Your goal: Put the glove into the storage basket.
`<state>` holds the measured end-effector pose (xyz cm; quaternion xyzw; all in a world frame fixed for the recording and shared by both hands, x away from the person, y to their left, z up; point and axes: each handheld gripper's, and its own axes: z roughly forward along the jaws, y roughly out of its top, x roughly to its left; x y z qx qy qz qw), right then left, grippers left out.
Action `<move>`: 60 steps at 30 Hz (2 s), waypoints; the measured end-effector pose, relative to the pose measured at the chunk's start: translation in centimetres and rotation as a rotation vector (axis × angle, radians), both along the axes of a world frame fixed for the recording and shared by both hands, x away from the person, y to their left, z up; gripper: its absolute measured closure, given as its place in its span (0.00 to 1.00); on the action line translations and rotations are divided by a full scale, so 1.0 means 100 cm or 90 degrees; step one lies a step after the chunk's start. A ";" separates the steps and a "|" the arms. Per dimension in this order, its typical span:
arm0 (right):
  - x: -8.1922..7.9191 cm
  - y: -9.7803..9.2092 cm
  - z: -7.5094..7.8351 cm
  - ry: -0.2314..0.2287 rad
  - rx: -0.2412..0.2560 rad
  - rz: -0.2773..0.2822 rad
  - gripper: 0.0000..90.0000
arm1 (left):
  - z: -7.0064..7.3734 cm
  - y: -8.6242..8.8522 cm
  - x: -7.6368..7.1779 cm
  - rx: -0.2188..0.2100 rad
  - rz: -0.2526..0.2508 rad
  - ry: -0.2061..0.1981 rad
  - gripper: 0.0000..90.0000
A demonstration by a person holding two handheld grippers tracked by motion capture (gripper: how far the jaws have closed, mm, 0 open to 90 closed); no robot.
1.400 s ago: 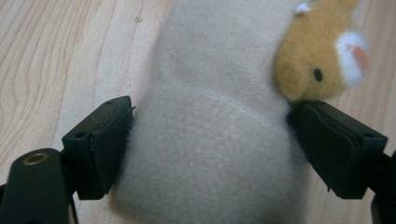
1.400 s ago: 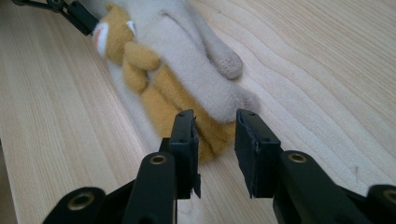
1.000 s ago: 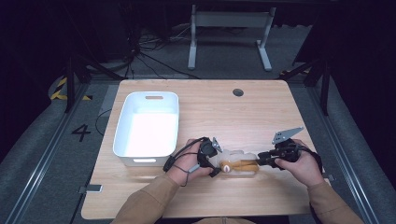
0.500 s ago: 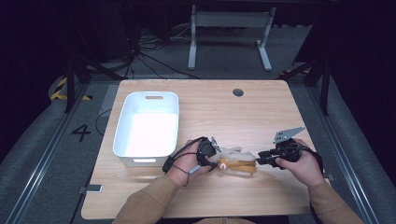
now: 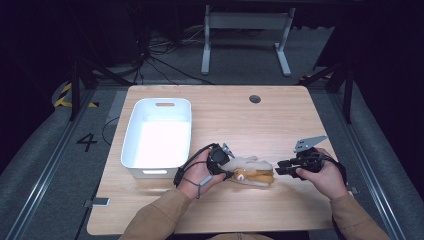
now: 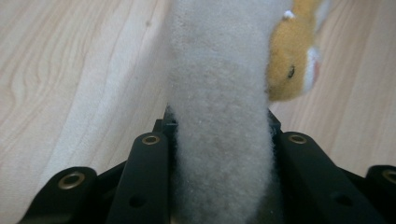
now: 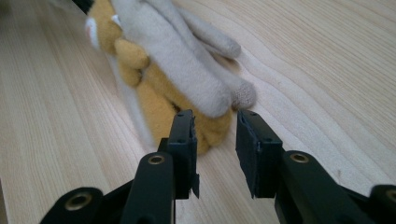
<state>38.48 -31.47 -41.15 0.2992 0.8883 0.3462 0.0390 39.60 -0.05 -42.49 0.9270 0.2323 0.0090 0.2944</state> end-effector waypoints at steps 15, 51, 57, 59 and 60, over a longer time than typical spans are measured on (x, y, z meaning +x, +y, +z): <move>0.007 0.000 0.003 -0.004 0.012 -0.009 0.75 | 0.036 0.030 -0.004 -0.067 0.041 -0.003 0.75; 0.022 0.007 -0.004 0.015 0.022 -0.005 0.73 | 0.096 0.119 0.004 -0.126 0.207 -0.034 0.74; 0.021 0.005 -0.005 0.017 0.022 -0.009 0.73 | 0.096 0.137 0.005 -0.120 0.236 -0.039 0.74; 0.020 0.005 -0.005 0.018 0.022 -0.012 0.73 | 0.095 0.142 0.006 -0.123 0.245 -0.040 0.74; 0.020 0.004 -0.005 0.017 0.023 -0.013 0.73 | 0.095 0.145 0.005 -0.125 0.250 -0.041 0.73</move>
